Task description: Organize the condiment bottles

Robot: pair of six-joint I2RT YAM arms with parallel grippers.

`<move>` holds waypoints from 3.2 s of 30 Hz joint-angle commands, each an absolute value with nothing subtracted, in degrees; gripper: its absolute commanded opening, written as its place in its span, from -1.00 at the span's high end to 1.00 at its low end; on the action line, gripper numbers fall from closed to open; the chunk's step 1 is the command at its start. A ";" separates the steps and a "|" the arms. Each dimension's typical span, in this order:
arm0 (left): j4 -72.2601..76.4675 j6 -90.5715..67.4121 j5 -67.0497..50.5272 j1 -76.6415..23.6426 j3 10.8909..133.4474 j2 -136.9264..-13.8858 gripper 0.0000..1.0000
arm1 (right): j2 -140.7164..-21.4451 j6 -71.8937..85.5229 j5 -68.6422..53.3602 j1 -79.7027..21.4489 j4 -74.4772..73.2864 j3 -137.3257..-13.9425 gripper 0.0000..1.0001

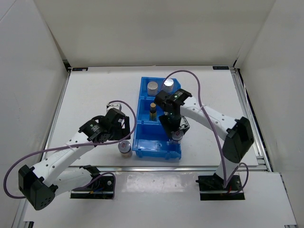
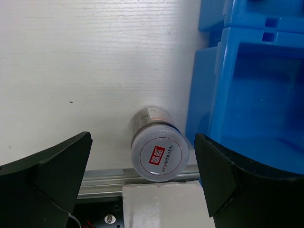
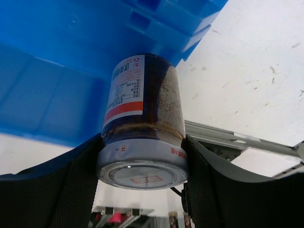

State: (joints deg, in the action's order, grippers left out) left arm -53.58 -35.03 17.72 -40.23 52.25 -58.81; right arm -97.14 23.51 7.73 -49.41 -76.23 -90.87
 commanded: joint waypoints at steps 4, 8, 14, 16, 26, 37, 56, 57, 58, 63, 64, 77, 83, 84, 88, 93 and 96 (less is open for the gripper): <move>-53.70 -36.30 15.56 -39.99 51.77 -60.64 -1.00 | -102.82 20.48 6.59 -49.57 -71.47 -86.75 0.77; -53.70 -36.83 14.33 -39.99 51.77 -62.49 -1.00 | -103.97 20.48 6.06 -50.71 -67.86 -84.64 0.70; -53.70 -37.88 13.18 -39.99 50.54 -63.54 -1.00 | -100.48 21.01 6.15 -51.24 -66.80 -84.64 0.61; -53.70 -37.88 13.18 -39.99 50.02 -63.02 -1.00 | -98.19 21.53 6.15 -51.24 -66.18 -84.64 0.61; -53.70 -38.41 12.66 -39.99 48.96 -60.91 -1.00 | -98.09 22.06 6.15 -53.08 -66.18 -89.12 0.68; -53.70 -37.88 9.05 -39.99 47.82 -65.48 -1.00 | -98.53 19.51 4.39 -53.61 -54.76 -76.83 -0.28; -61.15 -44.20 21.16 -39.99 59.36 -60.56 0.79 | -85.70 20.57 18.11 -54.14 -72.42 -95.89 -1.00; -64.65 -45.17 23.18 -39.99 62.28 -60.03 0.79 | -85.69 21.09 18.80 -54.14 -72.94 -95.89 -1.00; -65.21 -45.18 26.07 -39.99 67.62 -60.03 0.79 | -85.08 21.09 19.59 -54.14 -72.95 -94.84 -1.00; -64.69 -42.55 31.55 -45.59 79.52 -62.65 0.79 | -82.63 23.03 20.21 -53.53 -72.95 -89.05 -1.00; -64.69 -41.76 31.55 -46.75 81.02 -63.88 0.79 | -82.10 23.64 20.21 -53.53 -72.95 -88.34 -1.00; -42.74 -35.60 25.51 -59.15 73.14 -77.95 0.79 | -73.66 29.09 21.71 -43.25 -75.23 -84.73 -1.00; -40.52 -35.60 21.36 -56.60 68.12 -84.46 0.70 | -71.72 25.94 18.37 -38.14 -76.46 -84.20 -1.00; -40.52 -36.55 21.36 -55.91 67.33 -85.07 0.70 | -71.72 25.41 16.80 -37.45 -76.99 -84.20 -1.00; -38.94 -38.32 19.25 -55.37 66.53 -87.71 0.42 | -71.02 24.18 16.79 -37.44 -78.04 -84.73 -1.00; -38.94 -36.12 15.29 -54.05 67.85 -91.75 -0.57 | -68.74 22.68 14.95 -37.44 -76.12 -84.73 -1.00; -39.98 -34.20 14.68 -52.73 70.13 -91.76 -0.79 | -68.12 21.45 13.80 -37.44 -74.36 -84.02 -1.00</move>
State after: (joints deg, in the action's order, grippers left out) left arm -40.40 -36.25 16.67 -53.78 66.98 -92.31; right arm -69.78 23.33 15.44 -37.60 -76.05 -84.42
